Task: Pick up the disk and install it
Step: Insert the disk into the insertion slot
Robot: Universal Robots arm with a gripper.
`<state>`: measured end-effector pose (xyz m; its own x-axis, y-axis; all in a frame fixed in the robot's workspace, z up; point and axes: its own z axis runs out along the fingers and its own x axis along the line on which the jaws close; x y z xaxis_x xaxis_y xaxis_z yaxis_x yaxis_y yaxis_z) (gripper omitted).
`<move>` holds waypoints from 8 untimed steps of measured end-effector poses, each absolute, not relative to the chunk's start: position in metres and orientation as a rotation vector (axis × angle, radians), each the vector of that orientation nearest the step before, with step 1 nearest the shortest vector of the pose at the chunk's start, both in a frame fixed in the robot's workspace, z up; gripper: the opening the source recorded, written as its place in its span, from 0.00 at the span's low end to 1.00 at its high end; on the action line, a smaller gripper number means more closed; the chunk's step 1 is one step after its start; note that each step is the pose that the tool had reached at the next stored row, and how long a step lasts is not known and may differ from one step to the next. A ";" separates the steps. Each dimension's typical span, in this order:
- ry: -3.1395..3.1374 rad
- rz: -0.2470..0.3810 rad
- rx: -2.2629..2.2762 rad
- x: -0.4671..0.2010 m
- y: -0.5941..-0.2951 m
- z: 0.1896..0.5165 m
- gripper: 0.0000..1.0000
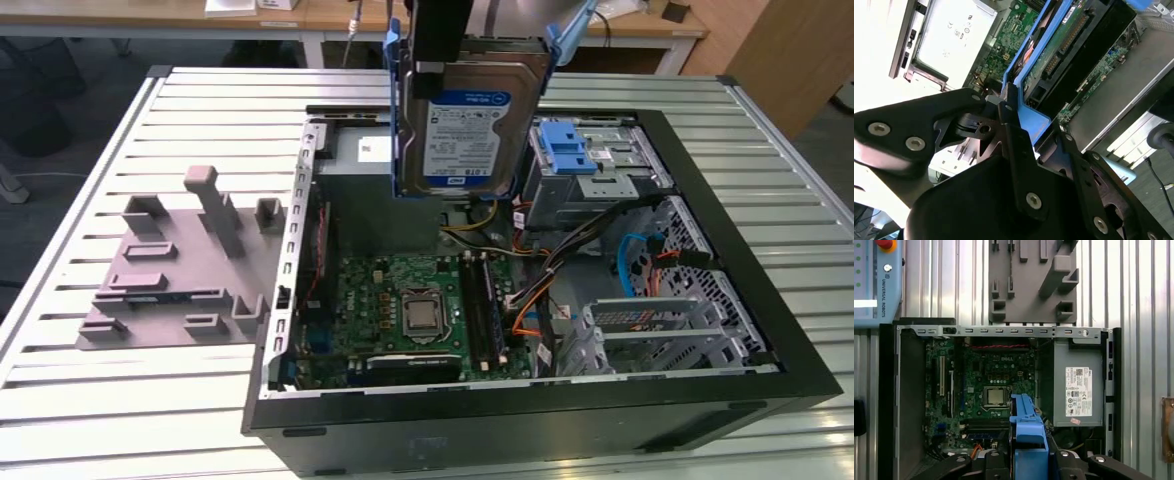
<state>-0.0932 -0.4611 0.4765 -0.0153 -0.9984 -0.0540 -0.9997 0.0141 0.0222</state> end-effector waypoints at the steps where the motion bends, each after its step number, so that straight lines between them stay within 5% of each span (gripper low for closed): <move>1: 2.221 0.084 -2.188 -0.093 -0.461 0.477 0.36; 8: 2.221 0.083 -2.189 -0.093 -0.465 0.477 0.36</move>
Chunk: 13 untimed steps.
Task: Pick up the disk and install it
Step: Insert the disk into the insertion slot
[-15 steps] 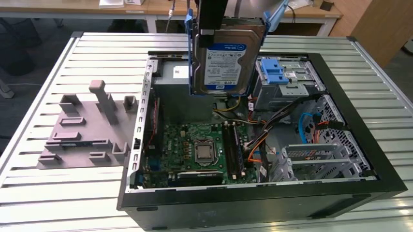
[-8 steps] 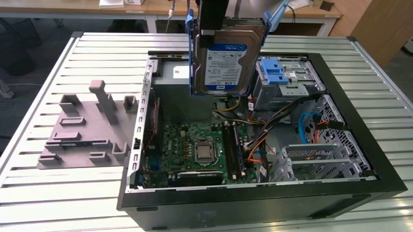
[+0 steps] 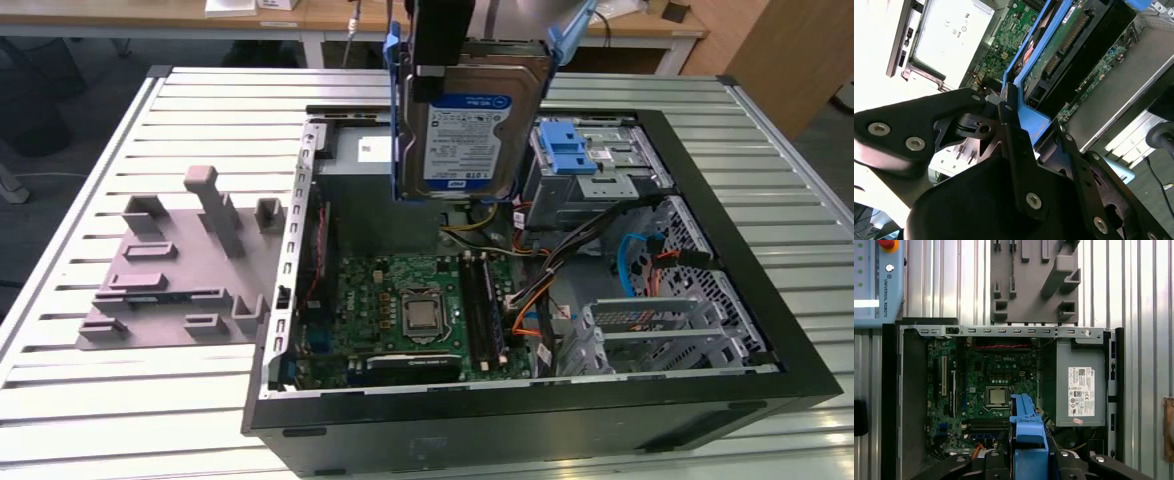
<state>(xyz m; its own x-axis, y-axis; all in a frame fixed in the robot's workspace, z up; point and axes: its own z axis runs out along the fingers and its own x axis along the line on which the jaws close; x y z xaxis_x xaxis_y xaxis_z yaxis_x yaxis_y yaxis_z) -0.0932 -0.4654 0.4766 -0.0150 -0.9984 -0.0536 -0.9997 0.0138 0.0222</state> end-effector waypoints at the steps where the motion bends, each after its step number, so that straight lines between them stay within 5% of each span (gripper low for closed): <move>1: 2.221 0.083 -2.189 -0.093 -0.466 0.477 0.36; 13: 2.228 0.067 -2.197 -0.093 -0.482 0.474 0.36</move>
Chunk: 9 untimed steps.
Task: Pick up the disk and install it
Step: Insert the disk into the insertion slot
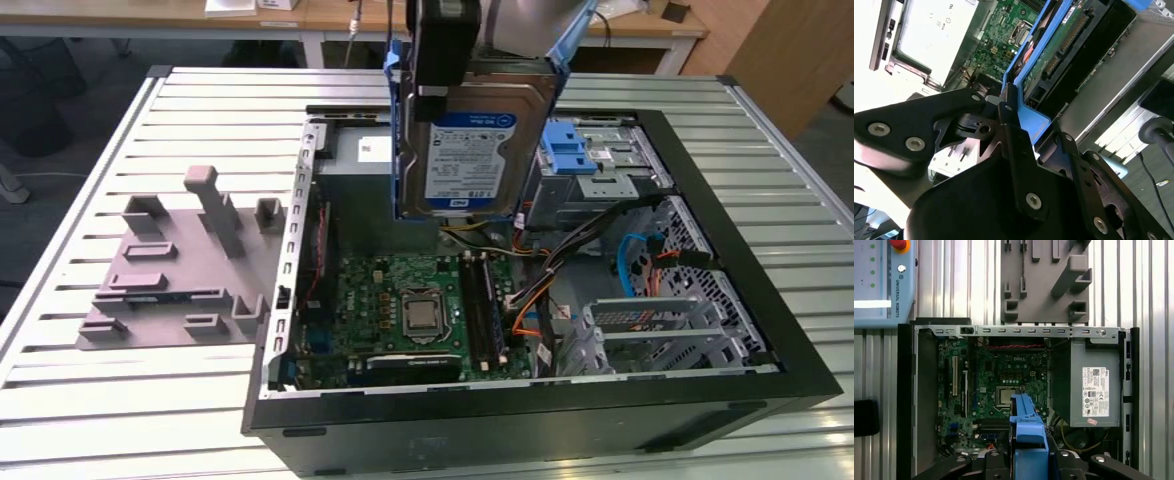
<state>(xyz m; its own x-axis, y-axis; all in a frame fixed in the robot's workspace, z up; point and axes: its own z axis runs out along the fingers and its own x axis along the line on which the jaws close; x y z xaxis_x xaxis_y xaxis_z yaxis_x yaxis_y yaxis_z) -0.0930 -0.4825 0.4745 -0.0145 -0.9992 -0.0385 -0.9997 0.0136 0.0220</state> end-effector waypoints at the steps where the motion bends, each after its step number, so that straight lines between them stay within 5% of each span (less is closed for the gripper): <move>1: 2.228 0.067 -2.197 -0.093 -0.483 0.474 0.36; 9: 2.229 0.068 -2.197 -0.079 -0.484 0.474 0.36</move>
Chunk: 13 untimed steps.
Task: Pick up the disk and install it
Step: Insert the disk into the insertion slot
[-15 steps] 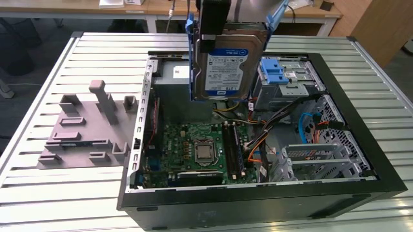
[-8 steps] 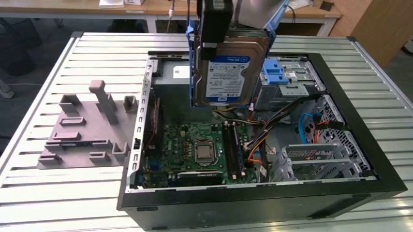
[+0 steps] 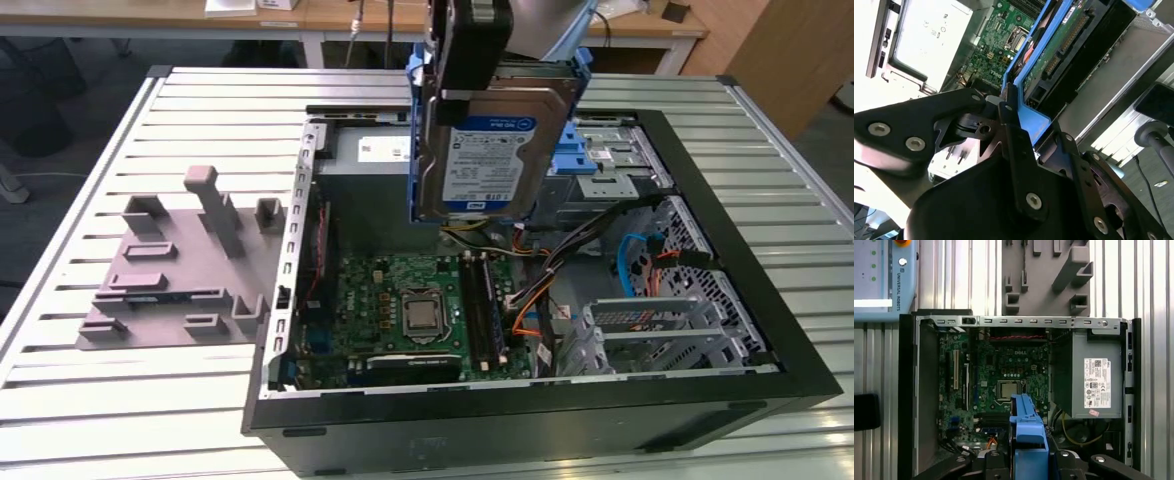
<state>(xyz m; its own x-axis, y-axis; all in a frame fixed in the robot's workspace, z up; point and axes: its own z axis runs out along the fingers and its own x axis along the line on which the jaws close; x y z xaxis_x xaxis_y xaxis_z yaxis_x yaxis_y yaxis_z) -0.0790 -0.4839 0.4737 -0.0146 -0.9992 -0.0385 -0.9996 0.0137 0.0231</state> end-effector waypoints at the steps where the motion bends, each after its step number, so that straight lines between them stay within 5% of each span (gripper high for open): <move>1: 2.229 0.068 -2.197 -0.079 -0.484 0.474 0.36; 13: 2.229 0.068 -2.197 -0.077 -0.509 0.473 0.36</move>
